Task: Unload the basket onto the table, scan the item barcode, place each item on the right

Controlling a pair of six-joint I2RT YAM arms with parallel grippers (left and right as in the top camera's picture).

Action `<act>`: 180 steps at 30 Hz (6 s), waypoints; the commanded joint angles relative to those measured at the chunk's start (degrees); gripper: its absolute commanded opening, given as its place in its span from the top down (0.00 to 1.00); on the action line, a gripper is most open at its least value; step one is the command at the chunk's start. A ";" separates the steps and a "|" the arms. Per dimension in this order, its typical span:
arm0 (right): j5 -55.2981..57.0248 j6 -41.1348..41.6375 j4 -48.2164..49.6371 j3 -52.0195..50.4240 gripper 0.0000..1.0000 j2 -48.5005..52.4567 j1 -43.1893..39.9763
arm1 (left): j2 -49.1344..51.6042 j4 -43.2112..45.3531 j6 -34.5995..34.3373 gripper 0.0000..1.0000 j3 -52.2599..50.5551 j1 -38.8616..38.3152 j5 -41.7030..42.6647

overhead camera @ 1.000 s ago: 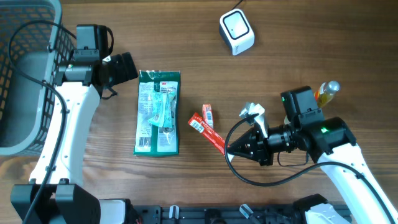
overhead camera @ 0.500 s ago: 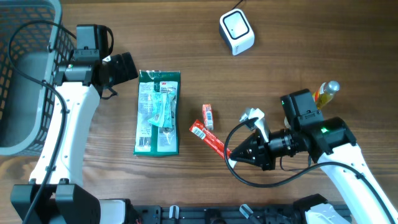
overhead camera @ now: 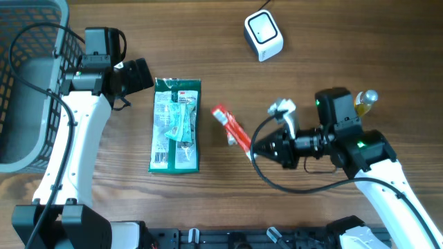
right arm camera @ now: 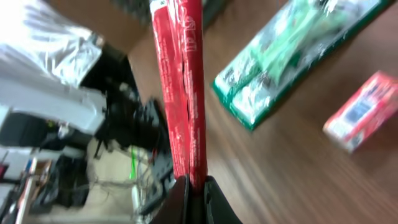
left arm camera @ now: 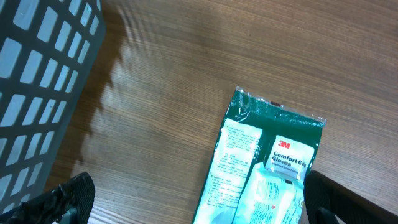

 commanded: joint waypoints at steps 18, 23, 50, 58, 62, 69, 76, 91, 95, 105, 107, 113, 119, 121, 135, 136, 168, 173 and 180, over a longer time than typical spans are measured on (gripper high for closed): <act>12.13 18.10 9.22 0.96 0.96 -0.39 -0.13 | 0.13 0.15 -0.50 0.00 0.31 0.33 -0.31; 11.78 18.23 9.18 0.96 0.96 -0.39 -0.13 | 0.13 0.15 -0.50 0.00 0.31 0.33 -0.28; 38.91 8.52 -20.15 38.64 0.96 18.67 -0.13 | 0.13 0.15 -0.50 0.00 0.31 0.33 -0.31; 66.07 4.31 -7.15 39.58 0.96 28.52 -0.07 | 0.13 0.15 -0.50 0.00 0.31 0.33 -0.31; 72.04 0.94 -1.14 39.58 0.96 33.62 0.66 | 0.13 0.15 -0.50 0.00 0.31 0.33 -0.31; 83.36 -4.90 6.38 39.58 0.96 42.03 2.82 | 0.13 0.15 -0.50 0.00 0.31 0.33 -0.31; 96.72 -16.52 15.39 39.58 0.96 49.22 6.25 | 0.13 0.15 -0.50 0.00 0.31 0.33 -0.31; 111.97 -51.10 32.41 39.26 0.96 58.80 8.76 | 0.13 0.17 -0.50 0.00 0.31 0.33 -0.31; 111.93 -51.41 32.06 39.21 0.96 58.80 9.11 | 0.13 0.15 -0.50 0.00 0.31 0.33 -0.31; 111.93 -52.26 30.05 39.19 0.96 58.82 9.92 | 0.13 0.15 -0.50 0.00 0.31 0.33 -0.31; 111.71 -52.26 29.22 39.19 0.96 58.82 10.16 | 0.13 0.15 -0.50 0.00 0.31 0.33 -0.31; 107.60 -52.24 24.15 39.10 0.96 58.86 11.21 | 0.13 0.15 -0.50 0.00 0.31 0.33 -0.28; 105.92 -52.26 22.05 38.27 0.96 58.86 11.56 | 0.13 0.15 -0.50 0.00 0.31 0.33 -0.31; 105.90 -52.35 21.35 38.23 0.96 58.86 11.56 | 0.13 0.15 -0.50 0.00 0.31 0.33 -0.31; 111.71 -42.60 17.20 38.25 0.96 52.57 11.91 | 0.13 0.15 -0.50 0.00 0.31 0.33 -0.31; 110.60 -41.03 16.20 38.25 0.96 51.41 12.02 | 0.13 0.17 -0.50 0.00 0.31 0.33 -0.31; 64.35 24.79 -30.34 24.11 0.96 32.50 4.20 | 0.13 0.15 -0.50 0.00 0.31 0.33 -0.31; 64.37 25.68 -26.23 19.28 0.95 32.52 4.20 | 0.13 0.15 -0.50 0.00 0.31 0.33 -0.31; 64.37 25.55 -24.04 17.27 0.64 32.54 4.20 | 0.13 0.15 -0.50 0.00 0.31 0.33 -0.31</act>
